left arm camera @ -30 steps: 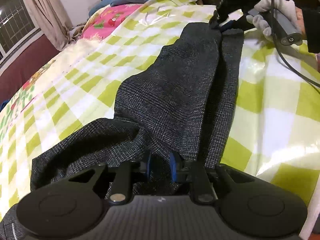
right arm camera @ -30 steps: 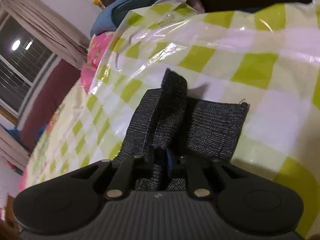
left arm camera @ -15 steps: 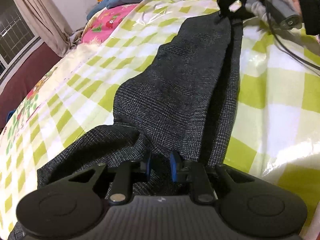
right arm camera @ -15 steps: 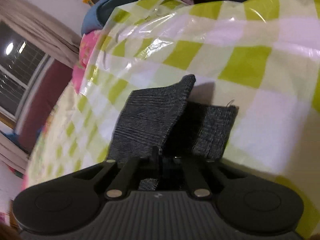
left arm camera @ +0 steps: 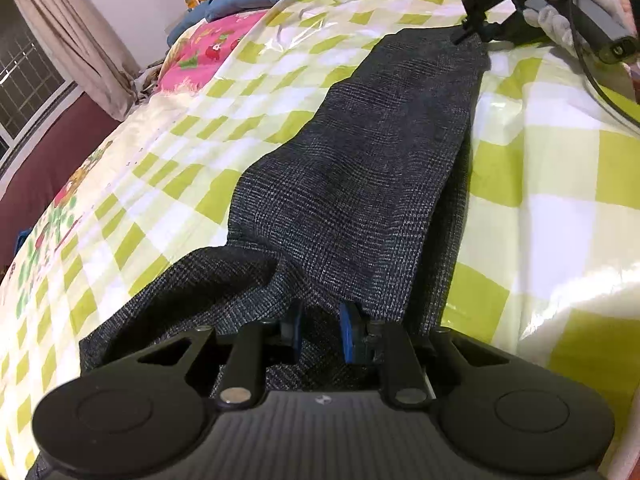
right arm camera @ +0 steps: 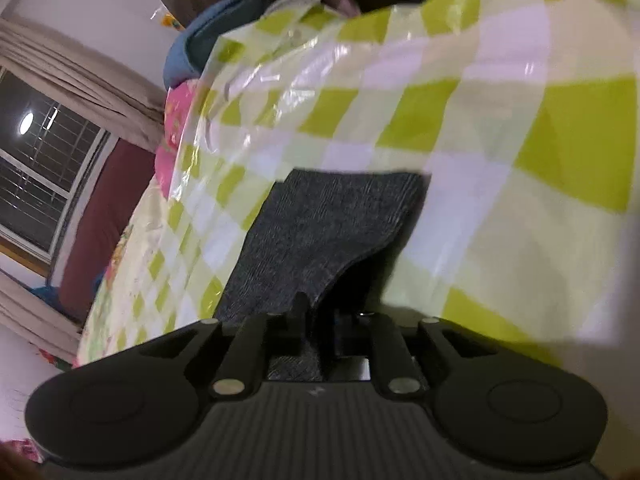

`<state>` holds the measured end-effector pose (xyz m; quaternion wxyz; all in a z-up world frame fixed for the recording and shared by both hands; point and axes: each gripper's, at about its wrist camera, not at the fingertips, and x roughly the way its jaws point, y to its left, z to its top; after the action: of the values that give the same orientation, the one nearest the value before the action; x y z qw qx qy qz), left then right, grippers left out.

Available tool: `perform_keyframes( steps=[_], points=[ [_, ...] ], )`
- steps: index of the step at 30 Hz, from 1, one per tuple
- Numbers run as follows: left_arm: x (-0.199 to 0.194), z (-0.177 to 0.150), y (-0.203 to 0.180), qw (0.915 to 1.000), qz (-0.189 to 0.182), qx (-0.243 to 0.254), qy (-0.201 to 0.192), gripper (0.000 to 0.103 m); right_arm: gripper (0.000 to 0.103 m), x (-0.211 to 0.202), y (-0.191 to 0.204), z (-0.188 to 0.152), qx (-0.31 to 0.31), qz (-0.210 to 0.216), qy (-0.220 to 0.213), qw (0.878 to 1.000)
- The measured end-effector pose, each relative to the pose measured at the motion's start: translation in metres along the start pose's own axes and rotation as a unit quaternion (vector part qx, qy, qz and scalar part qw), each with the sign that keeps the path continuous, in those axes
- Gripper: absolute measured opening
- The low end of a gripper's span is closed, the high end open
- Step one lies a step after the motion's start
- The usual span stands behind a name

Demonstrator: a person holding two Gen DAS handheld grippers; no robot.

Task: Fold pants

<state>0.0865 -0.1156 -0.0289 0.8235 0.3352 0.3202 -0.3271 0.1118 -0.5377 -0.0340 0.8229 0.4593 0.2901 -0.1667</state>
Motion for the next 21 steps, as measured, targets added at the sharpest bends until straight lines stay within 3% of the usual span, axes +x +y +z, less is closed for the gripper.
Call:
perform_keyframes(
  steps=[2,3,4,5,10,11,13,16,21],
  points=[
    [0.001,0.001,0.000,1.0000,0.000,0.001,0.001,0.034,0.024,0.005,0.001,0.007,0.013,0.007,0.003,1.000],
    [0.001,0.001,0.001,1.0000,0.001,-0.001,0.002,0.034,0.021,0.006,0.005,0.011,0.013,0.003,-0.001,1.000],
    [0.001,0.002,0.002,1.0000,0.000,-0.004,0.002,0.034,0.006,0.007,0.016,0.016,0.002,-0.004,-0.006,1.000],
    [0.001,0.002,0.003,1.0000,-0.002,-0.006,0.003,0.034,0.005,0.009,0.027,0.018,-0.010,0.005,-0.007,1.000],
    [-0.001,-0.001,0.006,0.9999,0.002,-0.009,0.008,0.034,0.004,-0.015,0.075,0.032,-0.034,0.140,-0.046,0.989],
    [-0.001,-0.002,0.007,0.9999,0.002,-0.011,0.008,0.034,0.004,-0.019,0.073,0.032,-0.038,0.140,-0.053,0.988],
    [0.001,-0.002,0.006,0.9999,0.002,-0.011,0.006,0.034,0.005,-0.010,0.060,0.032,-0.049,0.085,-0.049,0.994],
    [0.002,-0.002,0.003,1.0000,0.003,-0.008,0.004,0.033,0.008,0.023,0.029,0.025,-0.055,-0.010,0.018,0.998],
    [0.001,-0.002,0.004,1.0000,0.000,-0.005,0.006,0.033,0.011,0.021,0.011,0.017,-0.041,-0.013,0.020,0.999]
  ],
)
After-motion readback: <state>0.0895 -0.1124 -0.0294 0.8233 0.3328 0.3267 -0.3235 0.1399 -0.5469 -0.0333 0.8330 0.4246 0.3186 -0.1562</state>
